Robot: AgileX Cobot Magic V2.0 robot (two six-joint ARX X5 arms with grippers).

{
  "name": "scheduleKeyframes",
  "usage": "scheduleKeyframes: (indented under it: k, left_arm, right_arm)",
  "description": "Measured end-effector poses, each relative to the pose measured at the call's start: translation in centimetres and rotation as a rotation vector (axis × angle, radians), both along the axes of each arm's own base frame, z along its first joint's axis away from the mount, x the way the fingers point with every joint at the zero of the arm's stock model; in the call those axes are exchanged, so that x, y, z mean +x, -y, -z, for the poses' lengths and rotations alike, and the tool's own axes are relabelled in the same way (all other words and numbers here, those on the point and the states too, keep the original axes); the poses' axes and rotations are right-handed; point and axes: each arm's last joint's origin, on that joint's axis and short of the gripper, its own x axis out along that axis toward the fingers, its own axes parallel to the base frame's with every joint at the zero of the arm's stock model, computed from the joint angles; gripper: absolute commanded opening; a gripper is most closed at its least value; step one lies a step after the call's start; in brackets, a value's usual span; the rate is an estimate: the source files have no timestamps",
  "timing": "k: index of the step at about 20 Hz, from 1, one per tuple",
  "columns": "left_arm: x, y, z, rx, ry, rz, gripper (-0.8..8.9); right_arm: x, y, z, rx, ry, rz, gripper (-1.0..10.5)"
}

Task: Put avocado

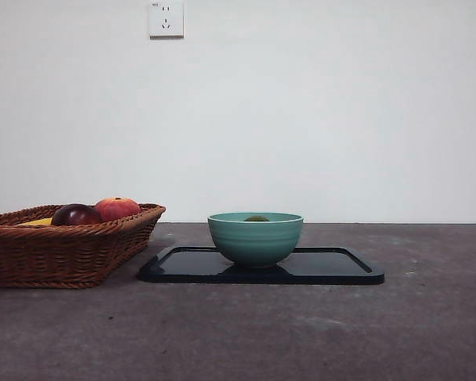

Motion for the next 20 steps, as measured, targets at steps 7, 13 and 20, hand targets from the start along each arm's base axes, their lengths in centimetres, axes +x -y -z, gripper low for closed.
scheduleKeyframes:
  k: [7,13,20]
  left_arm:
    - [1.5,-0.7,8.0,-0.004,0.038,-0.119,0.18]
    - [1.8,-1.1,9.1,-0.093,0.124,-0.065,0.19]
    - [2.0,-1.1,9.3,-0.121,0.154,-0.075,0.19]
  right_arm:
    - [0.0,0.0,0.0,0.0,0.0,0.001,0.2]
    - [0.0,0.0,0.0,0.0,0.0,0.0,0.2]
    - [0.0,0.0,0.0,0.0,0.0,0.001,0.2]
